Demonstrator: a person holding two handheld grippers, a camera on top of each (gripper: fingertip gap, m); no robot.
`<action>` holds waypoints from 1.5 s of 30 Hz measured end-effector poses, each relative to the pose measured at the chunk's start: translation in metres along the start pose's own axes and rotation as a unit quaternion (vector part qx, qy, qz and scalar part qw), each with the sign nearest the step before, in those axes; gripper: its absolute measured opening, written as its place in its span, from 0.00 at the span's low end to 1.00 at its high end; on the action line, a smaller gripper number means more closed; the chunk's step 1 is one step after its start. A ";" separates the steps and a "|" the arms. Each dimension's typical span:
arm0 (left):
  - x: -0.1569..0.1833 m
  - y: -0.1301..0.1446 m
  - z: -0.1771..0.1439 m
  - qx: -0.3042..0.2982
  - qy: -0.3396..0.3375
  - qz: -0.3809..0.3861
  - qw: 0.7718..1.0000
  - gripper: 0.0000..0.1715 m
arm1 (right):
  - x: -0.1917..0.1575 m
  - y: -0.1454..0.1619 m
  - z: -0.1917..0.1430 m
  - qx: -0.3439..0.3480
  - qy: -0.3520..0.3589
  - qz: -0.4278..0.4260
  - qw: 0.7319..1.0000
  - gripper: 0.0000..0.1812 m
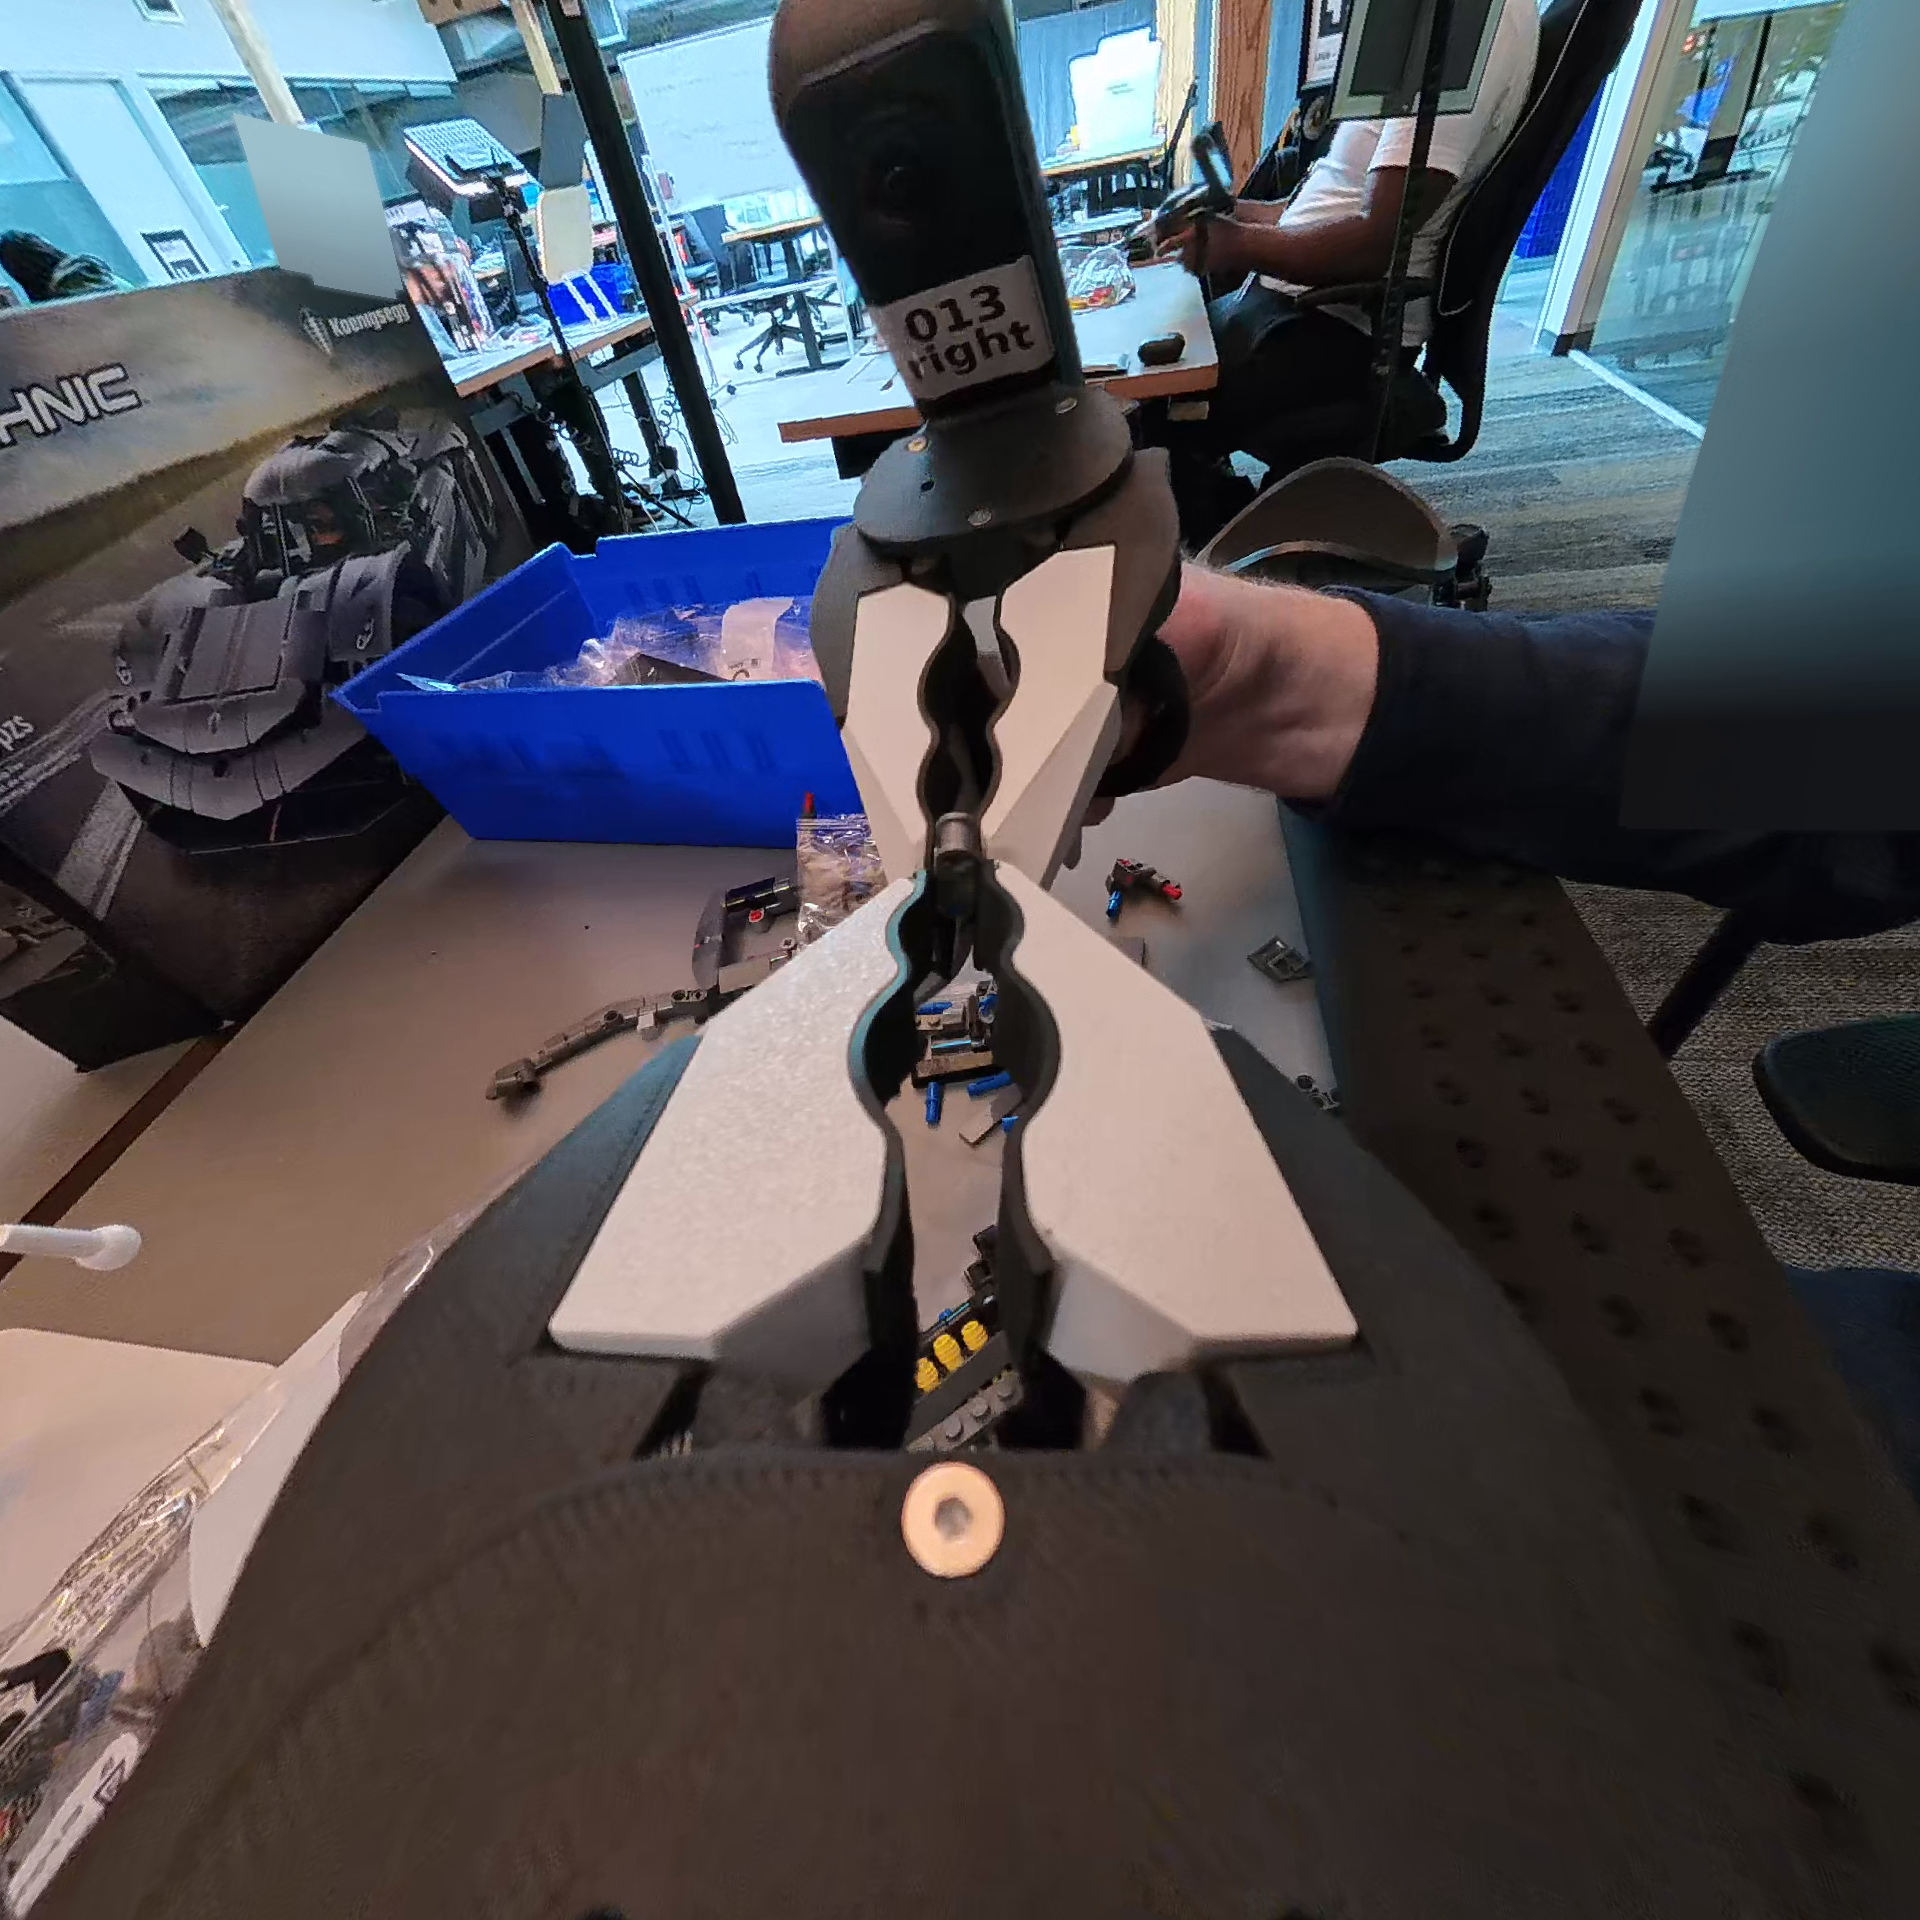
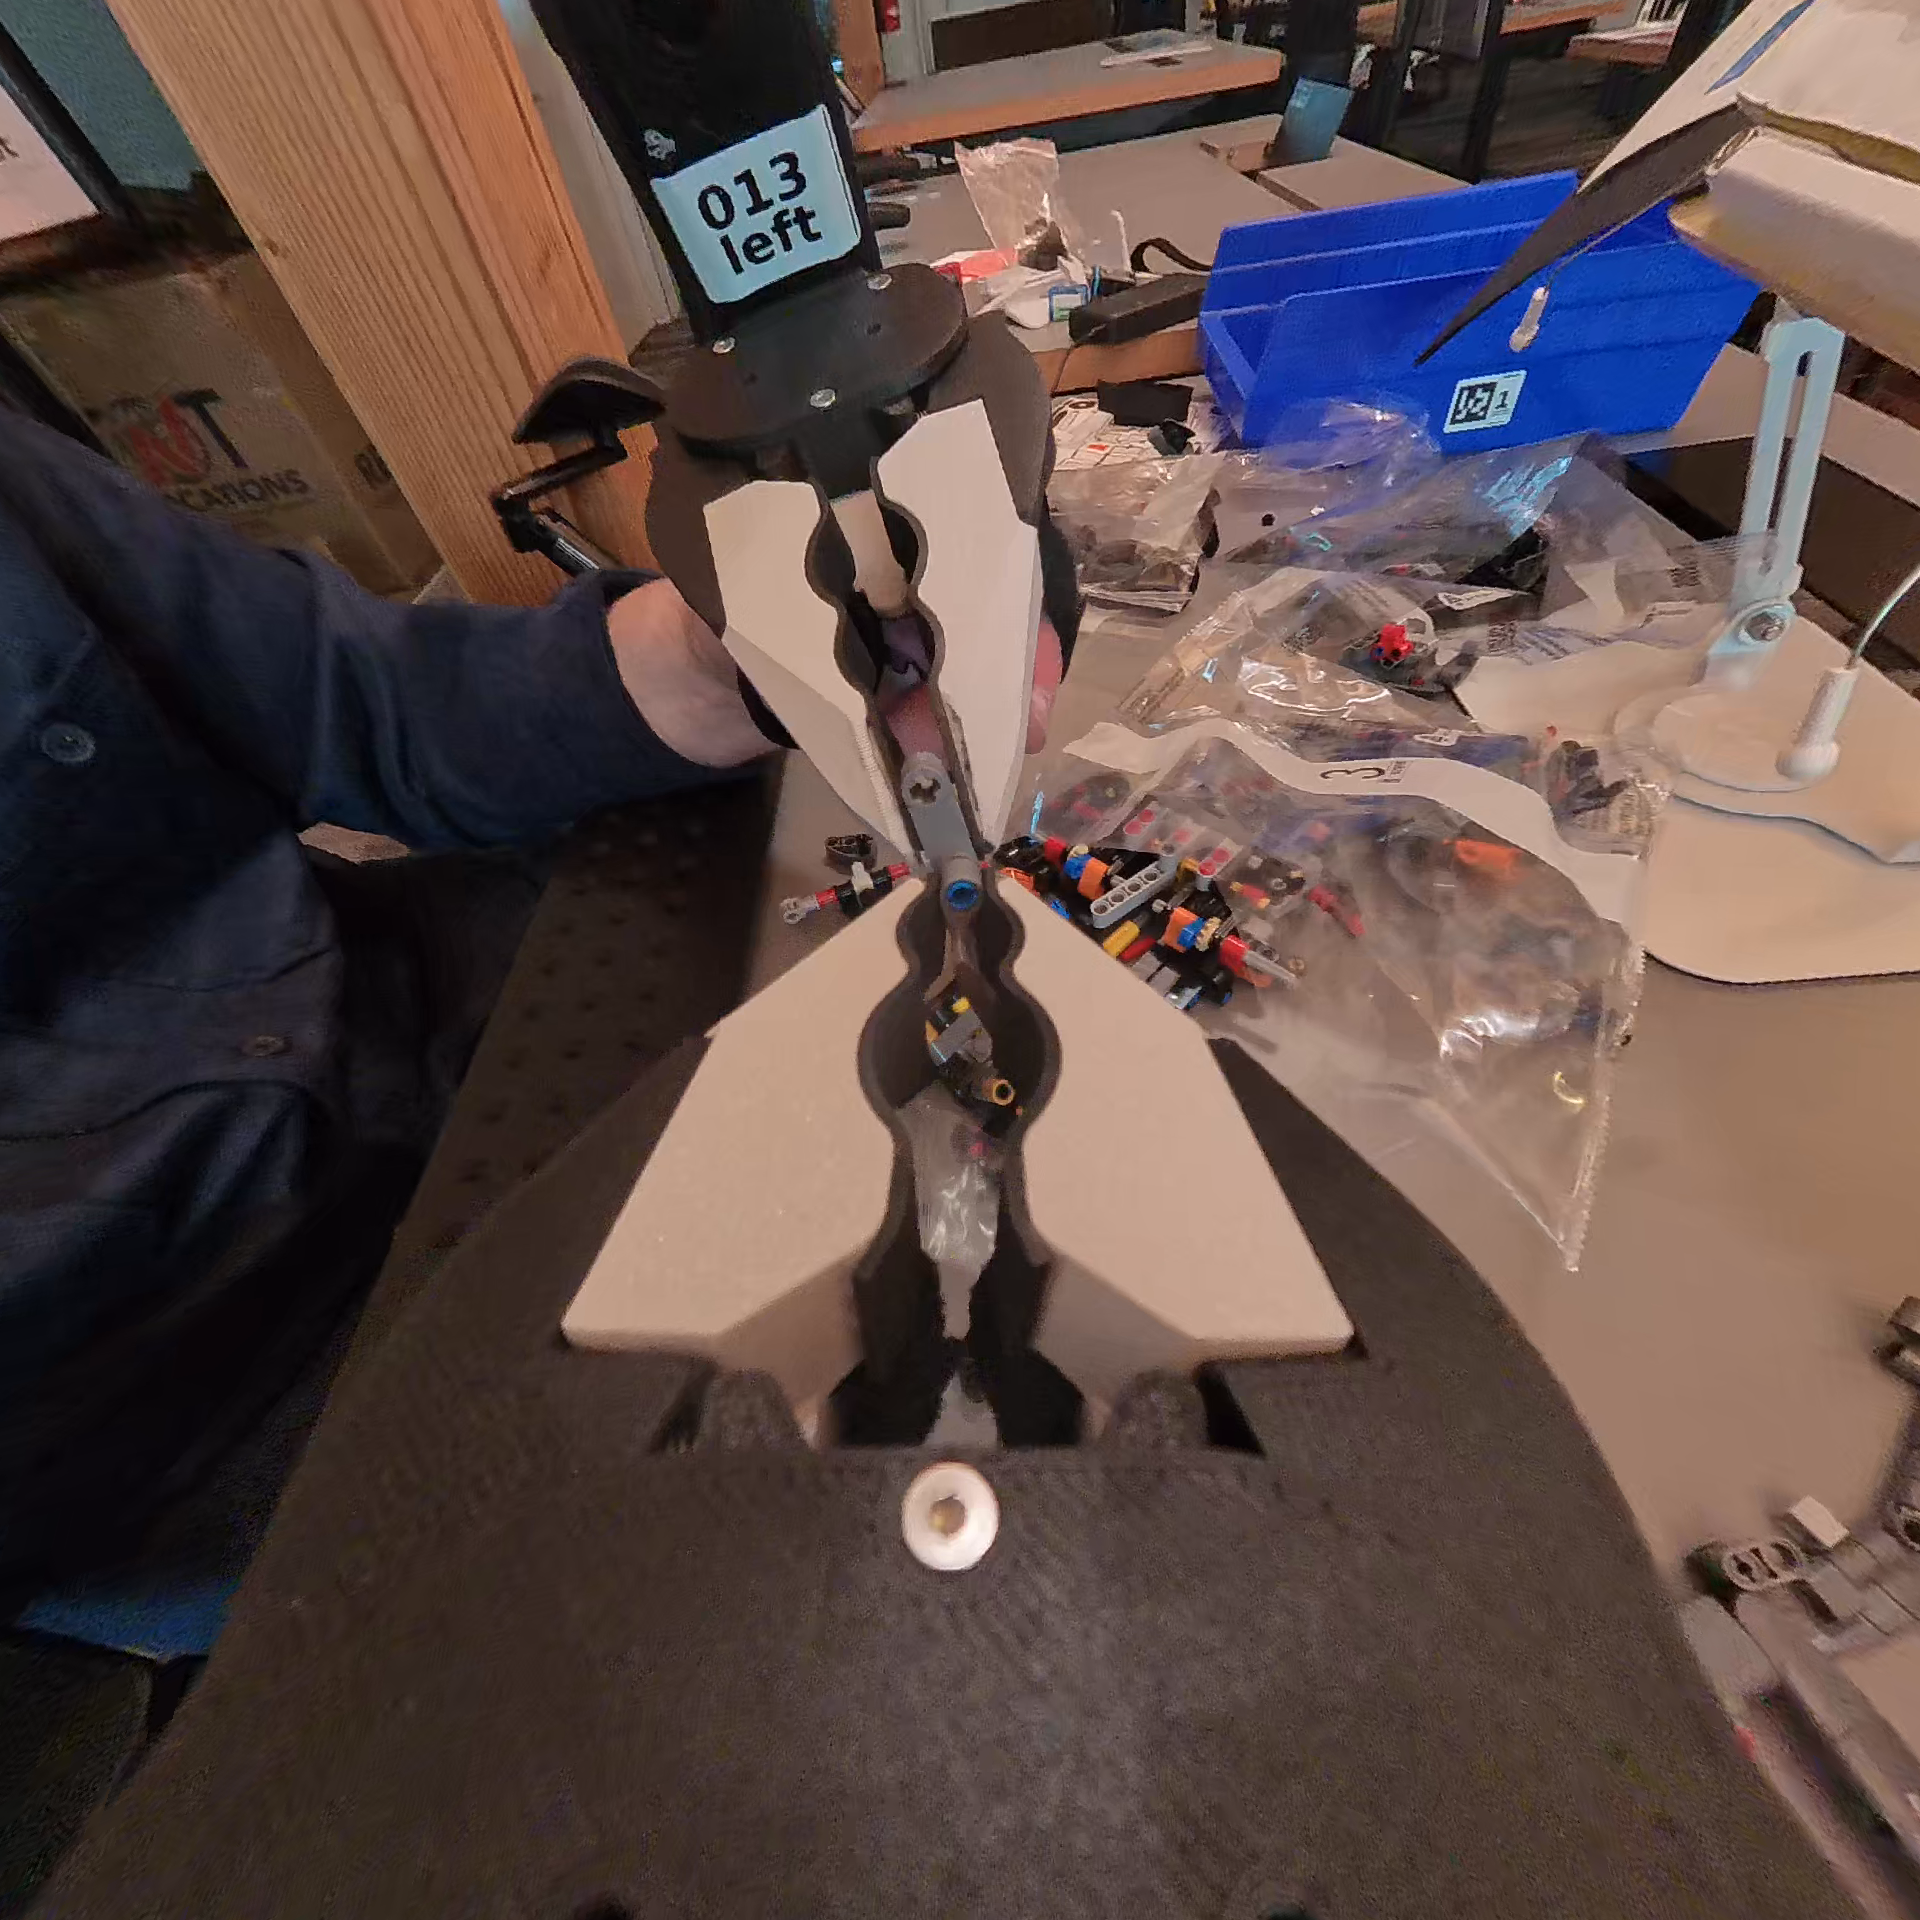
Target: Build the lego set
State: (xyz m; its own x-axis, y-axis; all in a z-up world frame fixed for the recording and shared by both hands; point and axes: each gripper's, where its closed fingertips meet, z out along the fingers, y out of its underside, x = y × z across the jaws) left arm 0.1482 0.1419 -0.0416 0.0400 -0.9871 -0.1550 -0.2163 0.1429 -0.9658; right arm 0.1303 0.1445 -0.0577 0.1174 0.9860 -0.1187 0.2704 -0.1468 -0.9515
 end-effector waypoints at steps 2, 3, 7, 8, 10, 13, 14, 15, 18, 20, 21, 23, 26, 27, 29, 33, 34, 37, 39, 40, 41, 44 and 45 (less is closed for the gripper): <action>0.000 -0.001 0.000 -0.002 -0.005 0.010 1.000 0.03 | -0.001 -0.001 -0.001 0.001 0.001 -0.006 1.000 0.01; 0.000 0.000 0.000 -0.005 -0.009 0.014 1.000 0.03 | -0.001 -0.001 -0.001 0.001 0.000 -0.005 1.000 0.01; 0.000 -0.002 -0.002 -0.006 -0.013 0.022 1.000 0.03 | -0.002 -0.005 -0.001 0.009 -0.001 -0.006 1.000 0.01; 0.000 -0.002 -0.002 -0.010 -0.014 0.025 1.000 0.03 | -0.002 -0.004 -0.001 0.006 0.002 -0.007 1.000 0.01; 0.000 -0.001 -0.002 -0.014 -0.017 0.030 0.999 0.02 | -0.002 -0.005 -0.001 0.005 0.003 -0.008 1.000 0.01; -0.004 0.007 0.001 -0.044 -0.037 0.049 0.997 0.02 | 0.003 0.001 0.001 -0.011 0.019 -0.007 1.000 0.01; -0.005 0.009 0.001 -0.050 -0.039 0.050 0.997 0.02 | 0.005 0.003 0.001 -0.016 0.026 -0.009 0.999 0.01; -0.007 0.014 0.002 -0.069 -0.048 0.057 0.995 0.02 | 0.007 0.005 0.001 -0.023 0.038 -0.017 0.999 0.01; -0.010 0.029 0.007 -0.114 -0.068 0.079 0.988 0.03 | 0.021 0.023 0.002 -0.089 0.097 -0.059 0.990 0.01; -0.012 0.029 0.007 -0.118 -0.075 0.085 0.986 0.03 | 0.021 0.023 0.001 -0.085 0.096 -0.057 0.990 0.01; -0.014 0.033 0.008 -0.135 -0.082 0.098 0.983 0.03 | 0.022 0.024 0.001 -0.088 0.099 -0.055 0.990 0.01; -0.015 0.040 0.009 -0.156 -0.089 0.114 0.977 0.03 | 0.027 0.031 0.003 -0.114 0.117 -0.069 0.984 0.02; -0.017 0.048 0.008 -0.183 -0.098 0.133 0.969 0.01 | 0.030 0.035 0.003 -0.131 0.132 -0.084 0.979 0.01; -0.017 0.049 0.008 -0.189 -0.100 0.138 0.967 0.01 | 0.030 0.035 0.002 -0.132 0.133 -0.083 0.979 0.01; -0.016 0.049 0.009 -0.188 -0.096 0.136 0.968 0.00 | 0.030 0.035 0.001 -0.129 0.130 -0.081 0.980 0.01; -0.026 0.063 0.003 -0.211 -0.108 0.124 0.964 0.00 | 0.023 0.017 -0.010 -0.078 0.118 -0.081 0.987 0.01; -0.024 0.057 0.003 -0.190 -0.100 0.111 0.970 0.00 | 0.025 0.016 -0.013 -0.076 0.126 -0.082 0.986 0.01; -0.020 0.041 0.003 -0.141 -0.084 0.098 0.982 0.00 | 0.028 0.031 -0.006 -0.109 0.123 -0.075 0.983 0.01; -0.013 0.031 0.005 -0.109 -0.070 0.096 0.987 0.00 | 0.024 0.031 -0.004 -0.105 0.104 -0.066 0.987 0.01; -0.010 0.029 0.005 -0.101 -0.065 0.099 0.988 0.00 | 0.021 0.029 -0.005 -0.095 0.089 -0.054 0.990 0.01; -0.009 0.028 0.006 -0.098 -0.060 0.098 0.988 0.01 | 0.020 0.028 -0.006 -0.089 0.079 -0.044 0.992 0.01; -0.003 0.031 0.009 -0.102 -0.044 0.098 0.989 0.05 | 0.020 0.029 -0.006 -0.085 0.076 -0.043 0.993 0.01; -0.001 0.030 0.009 -0.100 -0.038 0.098 0.989 0.05 | 0.020 0.029 -0.005 -0.087 0.076 -0.041 0.992 0.01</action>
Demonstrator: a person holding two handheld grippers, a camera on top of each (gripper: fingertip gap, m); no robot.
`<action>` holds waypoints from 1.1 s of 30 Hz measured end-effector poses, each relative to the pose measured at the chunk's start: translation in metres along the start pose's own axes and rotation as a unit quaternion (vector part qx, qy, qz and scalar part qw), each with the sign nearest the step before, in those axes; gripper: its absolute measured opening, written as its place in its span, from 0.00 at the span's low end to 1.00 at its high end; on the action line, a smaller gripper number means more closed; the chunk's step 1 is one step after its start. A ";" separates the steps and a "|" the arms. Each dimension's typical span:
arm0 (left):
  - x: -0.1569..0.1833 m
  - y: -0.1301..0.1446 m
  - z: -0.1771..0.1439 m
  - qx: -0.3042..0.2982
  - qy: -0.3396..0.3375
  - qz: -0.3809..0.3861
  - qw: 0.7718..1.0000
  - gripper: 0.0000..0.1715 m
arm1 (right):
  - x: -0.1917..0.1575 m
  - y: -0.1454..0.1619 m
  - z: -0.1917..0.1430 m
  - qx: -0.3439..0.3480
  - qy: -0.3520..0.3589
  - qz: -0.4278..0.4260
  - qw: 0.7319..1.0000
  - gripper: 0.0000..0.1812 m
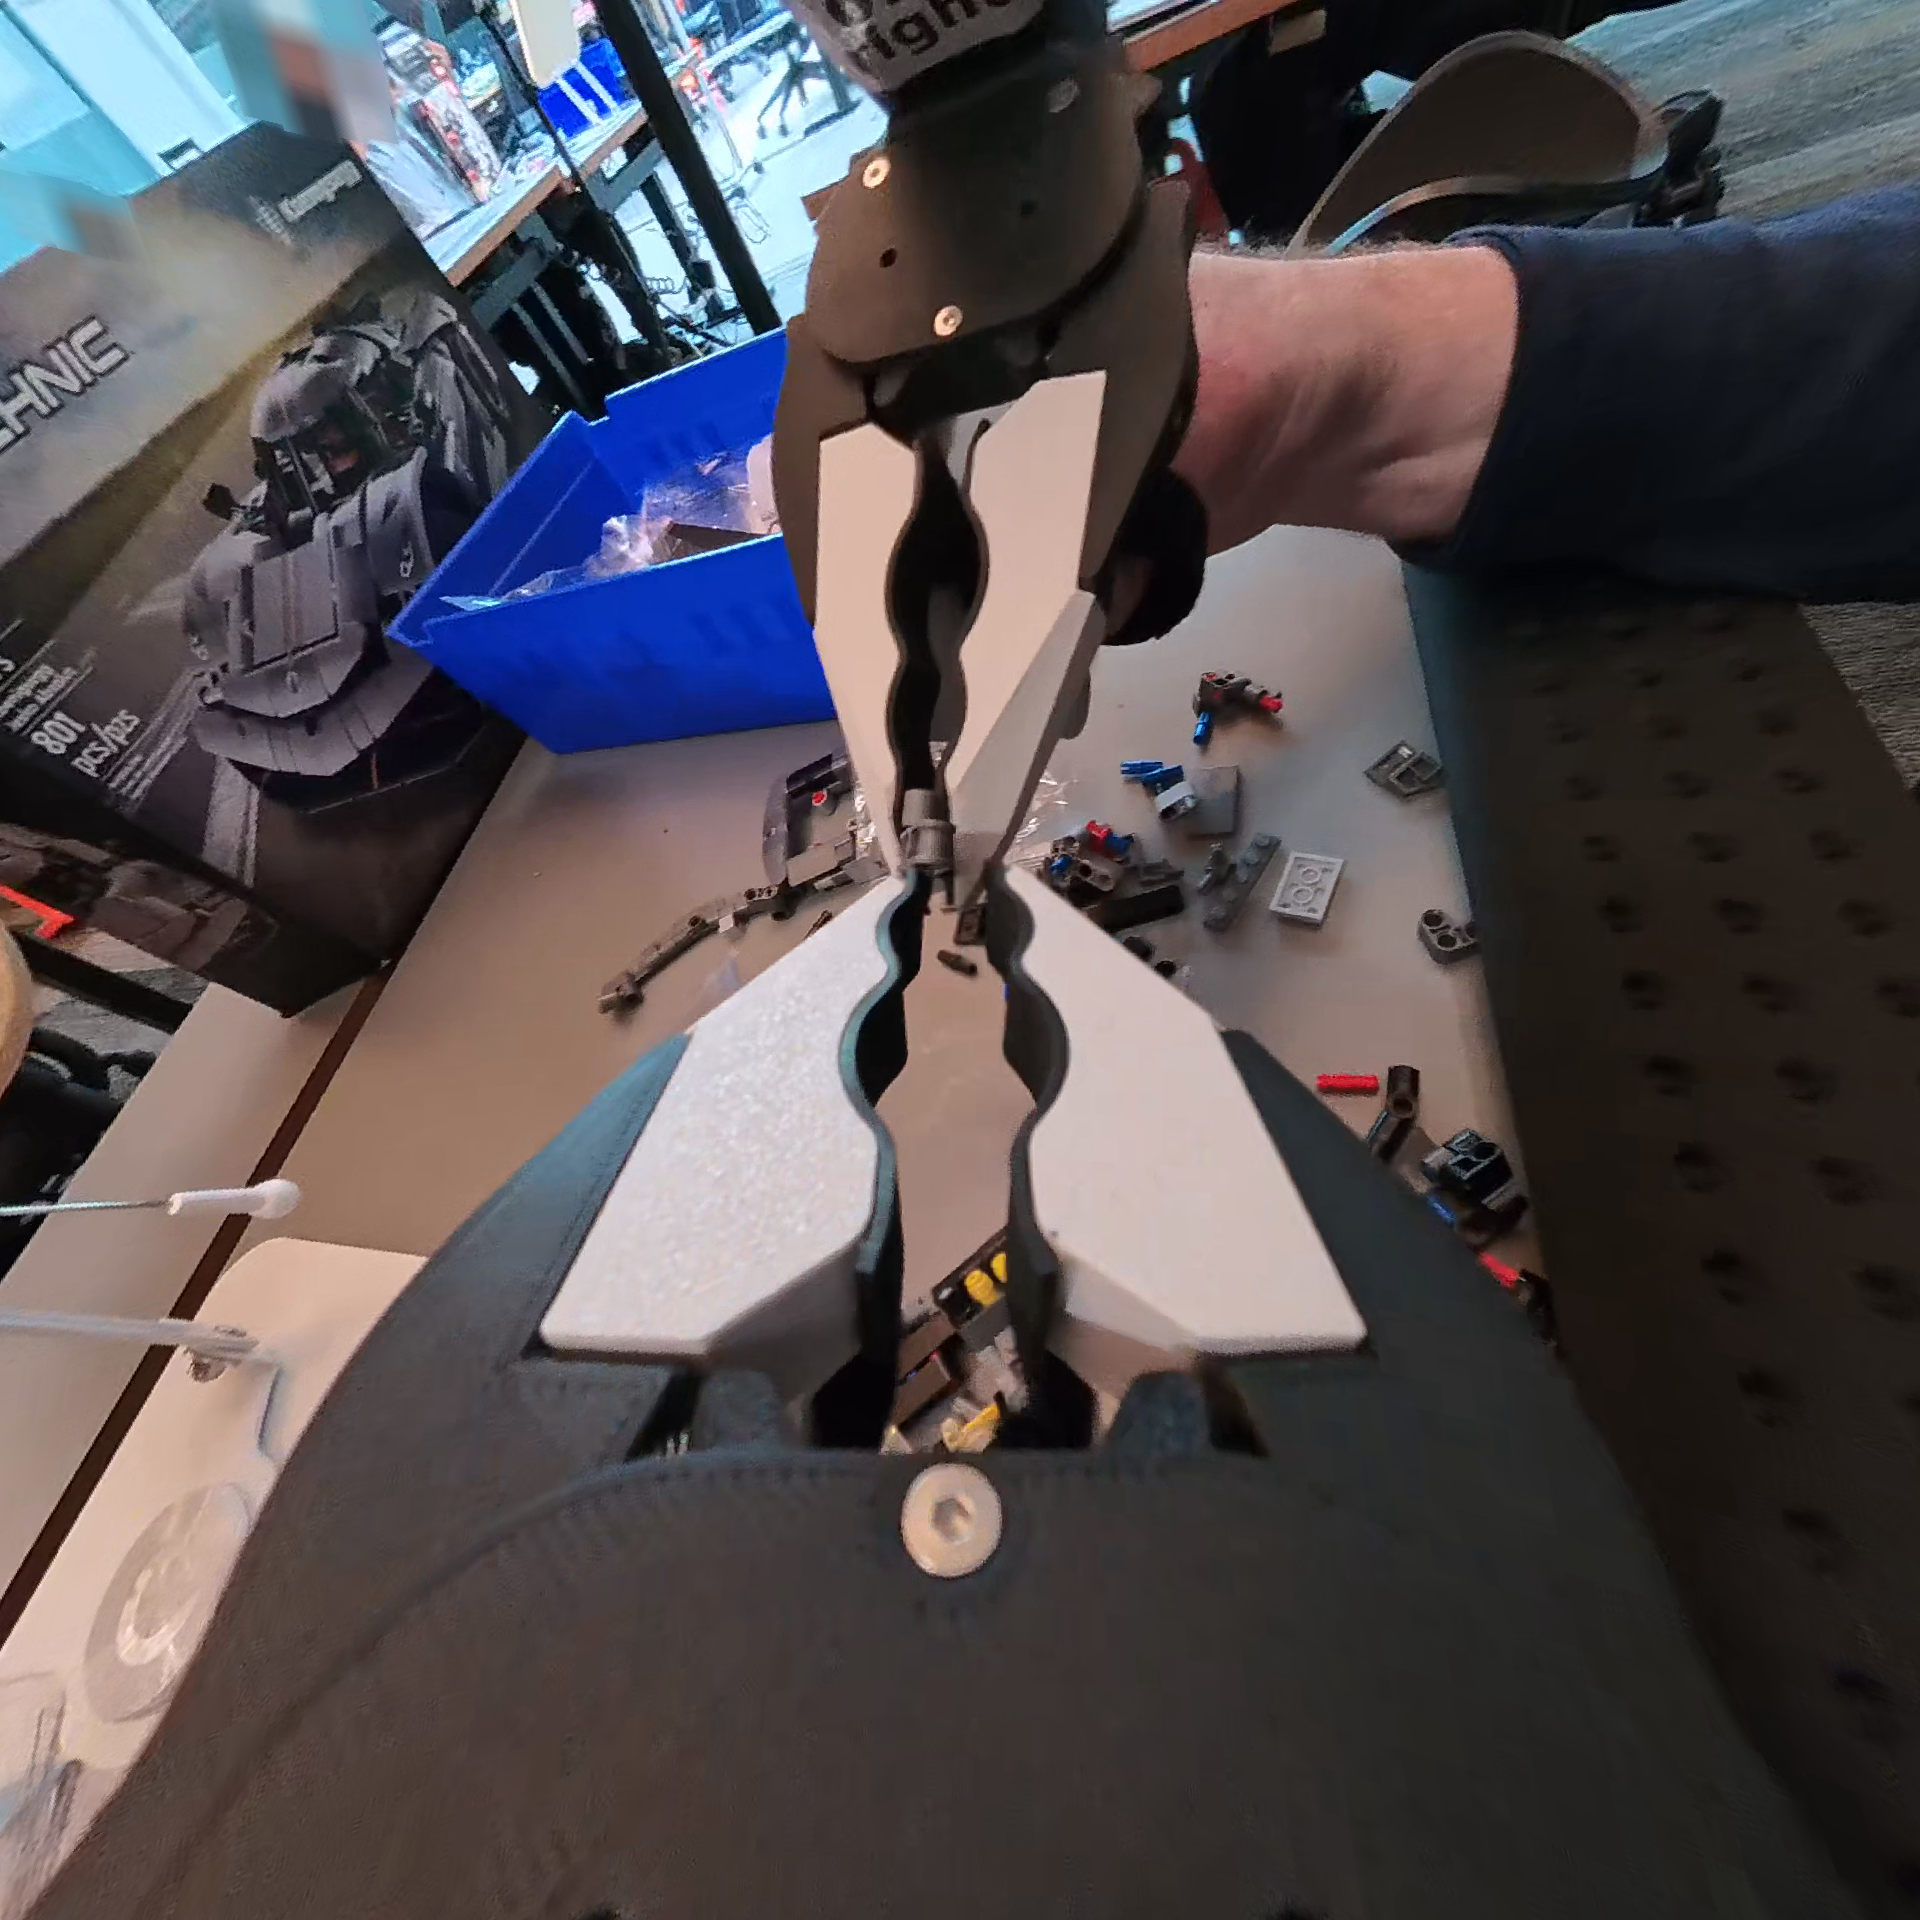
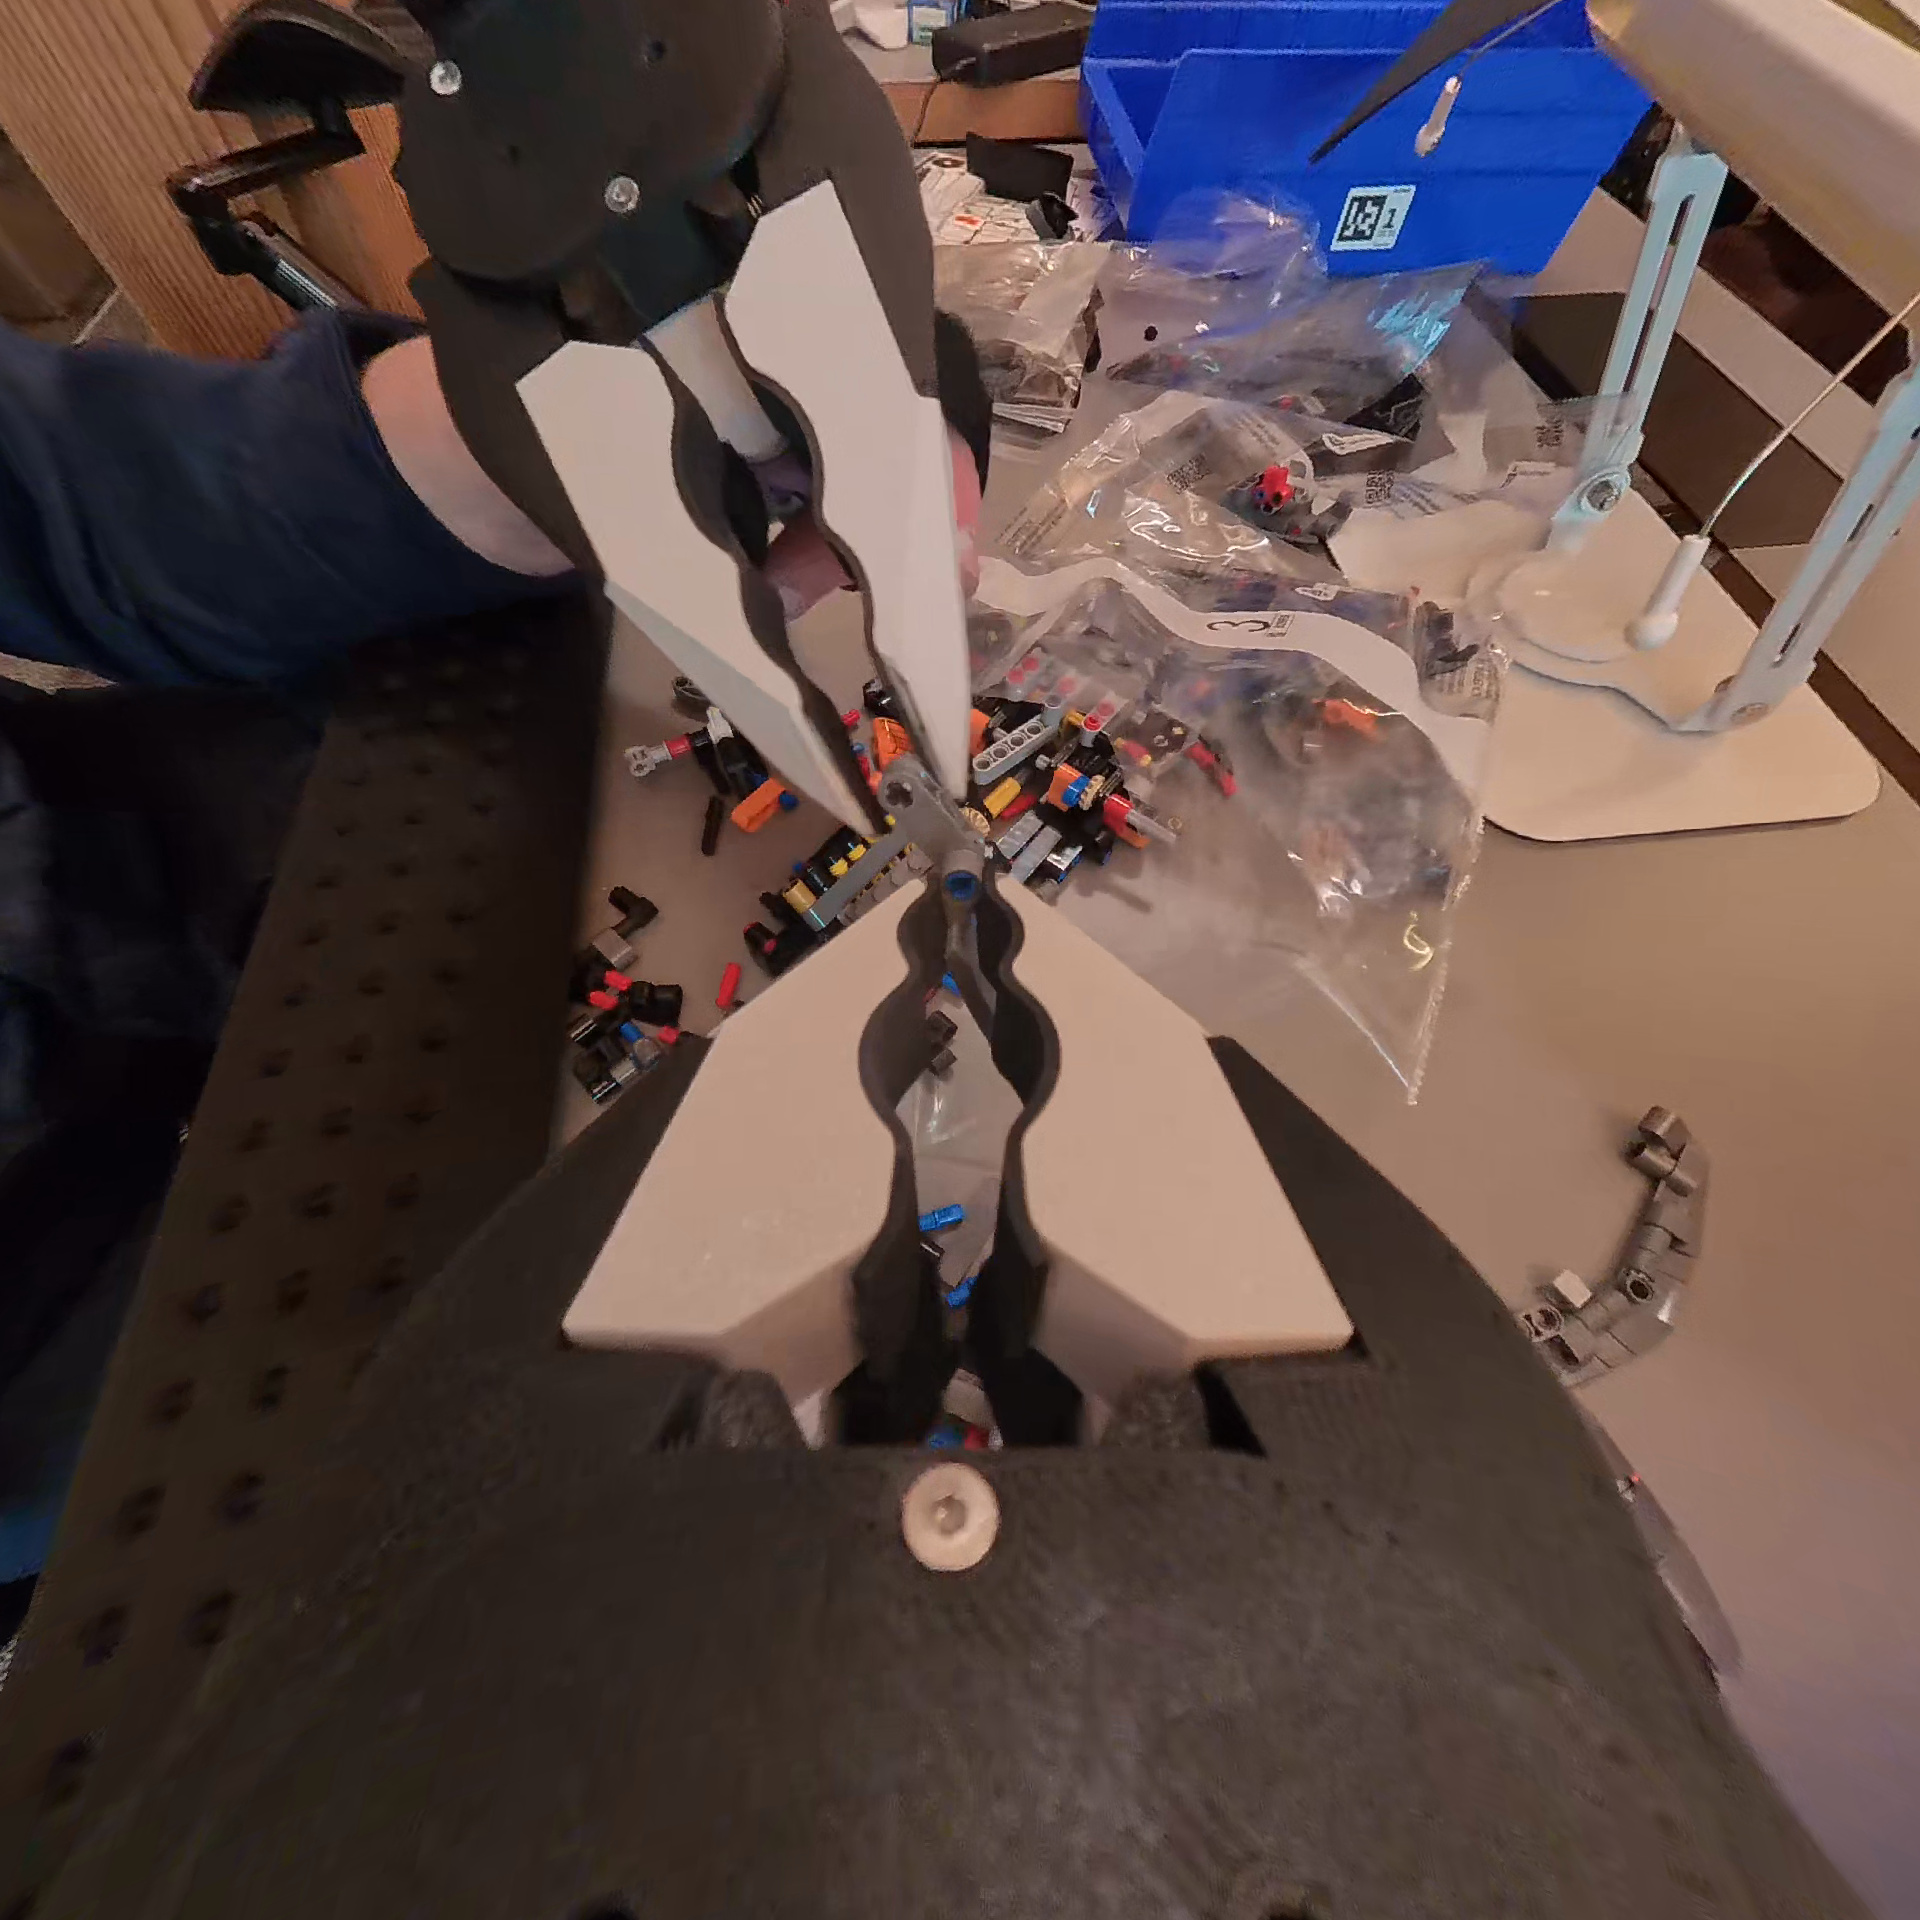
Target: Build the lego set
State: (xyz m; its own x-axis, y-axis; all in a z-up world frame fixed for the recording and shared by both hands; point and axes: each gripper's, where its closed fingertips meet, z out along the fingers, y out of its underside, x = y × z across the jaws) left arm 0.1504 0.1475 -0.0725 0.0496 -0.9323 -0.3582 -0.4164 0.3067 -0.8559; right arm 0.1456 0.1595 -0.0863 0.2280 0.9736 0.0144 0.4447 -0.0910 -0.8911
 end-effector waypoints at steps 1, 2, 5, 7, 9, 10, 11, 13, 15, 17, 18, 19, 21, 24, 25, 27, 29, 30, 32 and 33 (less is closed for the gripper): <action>0.001 0.000 0.000 0.000 0.004 -0.002 1.000 0.07 | -0.001 -0.001 0.000 0.002 -0.003 0.001 1.000 0.01; 0.001 0.000 0.001 0.000 0.004 -0.004 1.000 0.09 | -0.002 -0.003 -0.001 0.009 -0.007 0.000 1.000 0.01; 0.001 -0.002 0.002 0.005 0.000 -0.003 1.000 0.06 | -0.004 -0.005 -0.001 0.016 -0.014 0.001 1.000 0.01; 0.001 -0.001 0.002 0.009 0.002 -0.008 1.000 0.03 | -0.005 -0.004 -0.001 0.014 -0.016 0.001 1.000 0.01; 0.000 -0.002 -0.001 0.013 0.002 -0.008 1.000 0.02 | -0.007 -0.004 0.000 0.014 -0.024 0.003 1.000 0.01; -0.001 -0.003 -0.002 0.016 0.001 -0.008 1.000 0.02 | -0.009 -0.004 0.000 0.015 -0.028 0.004 0.999 0.01; 0.000 -0.004 -0.002 0.017 0.000 -0.006 1.000 0.02 | -0.010 -0.004 0.000 0.014 -0.032 0.004 0.999 0.01; 0.000 -0.004 0.000 0.013 -0.005 0.003 1.000 0.03 | -0.010 -0.003 0.000 0.011 -0.032 0.006 0.999 0.01; 0.001 -0.002 0.001 0.009 -0.004 0.006 1.000 0.03 | -0.009 -0.001 -0.001 0.007 -0.032 0.008 0.999 0.02; 0.001 -0.002 0.002 0.010 -0.005 0.005 1.000 0.05 | -0.009 0.000 -0.001 0.005 -0.036 0.015 0.999 0.01; 0.001 -0.003 0.001 0.010 -0.005 0.005 1.000 0.05 | -0.010 0.000 -0.001 0.006 -0.039 0.015 0.999 0.01; 0.001 -0.002 0.001 0.010 -0.004 0.005 1.000 0.06 | -0.011 0.000 -0.001 0.007 -0.040 0.014 0.999 0.01; -0.002 -0.002 0.001 0.008 -0.013 0.005 1.000 0.08 | -0.012 0.000 0.000 0.005 -0.045 0.014 0.999 0.01; 0.002 -0.001 0.004 0.006 -0.006 0.008 1.000 0.09 | -0.014 0.001 0.002 0.002 -0.051 0.016 0.999 0.02; 0.004 -0.002 0.005 0.008 -0.005 0.013 1.000 0.07 | -0.014 0.001 0.002 0.003 -0.052 0.018 0.998 0.01; 0.005 -0.005 0.005 0.011 -0.013 0.028 0.999 0.03 | -0.014 0.002 0.003 0.000 -0.054 0.019 0.998 0.01; 0.006 -0.004 0.005 0.009 -0.007 0.024 1.000 0.03 | -0.016 0.003 0.004 -0.003 -0.058 0.018 0.998 0.01; 0.005 -0.003 0.005 0.006 -0.007 0.023 1.000 0.03 | -0.016 0.003 0.004 -0.004 -0.057 0.017 0.998 0.01; 0.004 -0.002 0.005 -0.003 -0.012 0.029 0.999 0.03 | -0.015 0.003 0.005 -0.004 -0.053 0.018 0.998 0.02; 0.004 -0.002 0.005 -0.005 -0.013 0.028 1.000 0.03 | -0.014 0.002 0.005 -0.003 -0.048 0.014 0.999 0.02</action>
State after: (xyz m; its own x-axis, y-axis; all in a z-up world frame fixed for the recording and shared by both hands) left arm 0.1554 0.1443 -0.0741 0.0500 -0.9086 -0.4146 -0.4288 0.3553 -0.8306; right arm 0.1390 0.1468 -0.0908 0.1556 0.9863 -0.0544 0.4447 -0.1191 -0.8877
